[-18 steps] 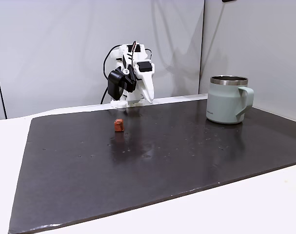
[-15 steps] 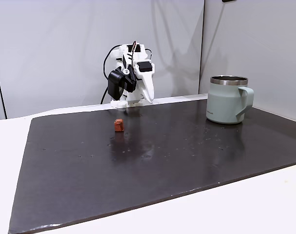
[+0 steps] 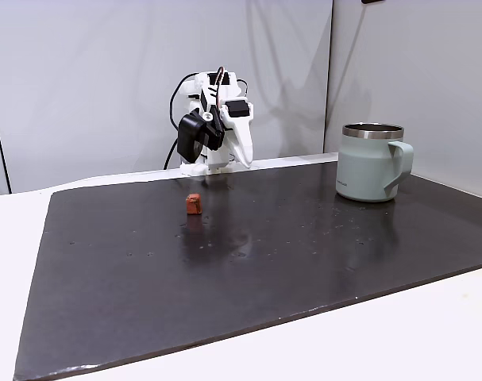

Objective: Grasp a cube and put it in the cup.

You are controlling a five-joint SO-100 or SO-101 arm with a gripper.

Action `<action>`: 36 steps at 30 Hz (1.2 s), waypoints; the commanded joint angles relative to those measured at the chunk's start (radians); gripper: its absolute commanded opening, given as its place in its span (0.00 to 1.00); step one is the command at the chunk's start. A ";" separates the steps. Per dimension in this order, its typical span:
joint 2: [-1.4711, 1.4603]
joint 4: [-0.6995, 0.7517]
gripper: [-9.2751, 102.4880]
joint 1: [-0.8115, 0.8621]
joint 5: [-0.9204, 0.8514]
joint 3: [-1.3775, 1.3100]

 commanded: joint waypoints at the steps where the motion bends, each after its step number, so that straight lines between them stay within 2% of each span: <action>1: 0.008 -0.031 0.08 -0.014 -0.025 -0.006; 13: -0.005 0.071 0.08 0.066 -0.043 -0.222; 25: -0.233 0.130 0.08 0.244 -0.054 -0.509; 36: -0.710 0.163 0.08 0.356 -0.005 -0.807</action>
